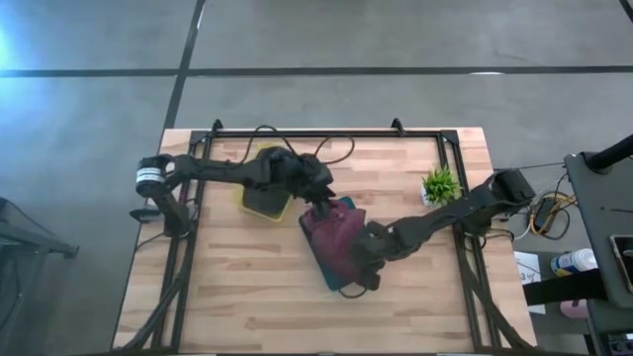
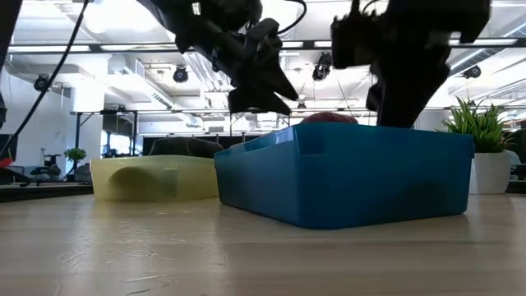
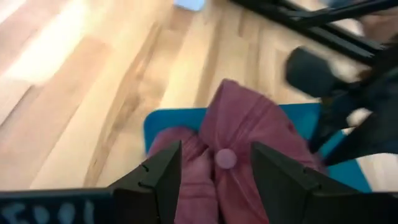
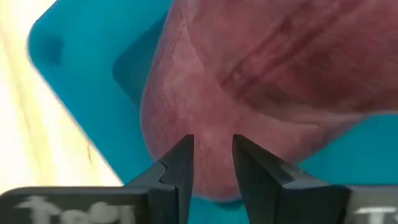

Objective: Pick & Place hat
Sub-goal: Put the red cap into the blue bin

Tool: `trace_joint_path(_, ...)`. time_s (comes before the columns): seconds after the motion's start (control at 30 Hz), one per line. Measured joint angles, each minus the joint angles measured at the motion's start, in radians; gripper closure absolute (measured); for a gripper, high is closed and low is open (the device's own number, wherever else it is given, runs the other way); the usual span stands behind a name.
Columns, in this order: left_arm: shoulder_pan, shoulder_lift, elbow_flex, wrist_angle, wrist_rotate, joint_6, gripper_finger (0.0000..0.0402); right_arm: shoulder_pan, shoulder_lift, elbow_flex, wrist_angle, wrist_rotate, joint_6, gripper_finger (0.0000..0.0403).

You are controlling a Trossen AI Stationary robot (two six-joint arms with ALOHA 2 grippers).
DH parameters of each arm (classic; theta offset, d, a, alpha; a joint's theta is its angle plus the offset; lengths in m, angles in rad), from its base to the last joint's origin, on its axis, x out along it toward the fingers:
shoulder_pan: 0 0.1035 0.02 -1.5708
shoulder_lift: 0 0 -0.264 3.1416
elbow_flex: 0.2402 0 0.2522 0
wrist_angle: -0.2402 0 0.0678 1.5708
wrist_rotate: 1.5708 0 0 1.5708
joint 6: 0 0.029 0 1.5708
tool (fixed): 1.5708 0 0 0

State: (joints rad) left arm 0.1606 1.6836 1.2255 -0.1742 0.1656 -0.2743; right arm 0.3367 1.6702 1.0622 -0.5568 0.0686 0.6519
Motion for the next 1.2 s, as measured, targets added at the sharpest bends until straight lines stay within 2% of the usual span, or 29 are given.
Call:
trace_joint_path(0.2,0.033,0.037,0.0,0.042,0.175,0.05,0.0218,0.0,0.043,0.002,0.026,0.043,0.034,0.0313)
trace_joint_path(0.37,0.033,0.111,0.006,0.081,0.22,0.066,0.0218,0.0,0.042,0.003,0.026,0.067,0.027,0.0324)
trace_joint_path(0.53,0.051,0.179,0.08,0.087,0.242,0.043,0.0218,0.005,0.045,0.001,0.025,0.074,-0.001,0.0331)
trace_joint_path(0.77,0.091,0.243,0.162,0.012,0.442,0.047,0.0218,0.006,0.044,-0.012,0.024,0.099,0.004,0.0335)
trace_joint_path(1.07,0.083,0.305,0.164,-0.052,0.45,0.073,0.0218,0.006,0.044,-0.014,0.023,0.115,0.006,0.0335)
trace_joint_path(1.2,0.083,0.3,0.164,-0.071,0.4,0.098,0.0234,0.006,0.044,-0.014,0.022,0.115,0.008,0.0335)
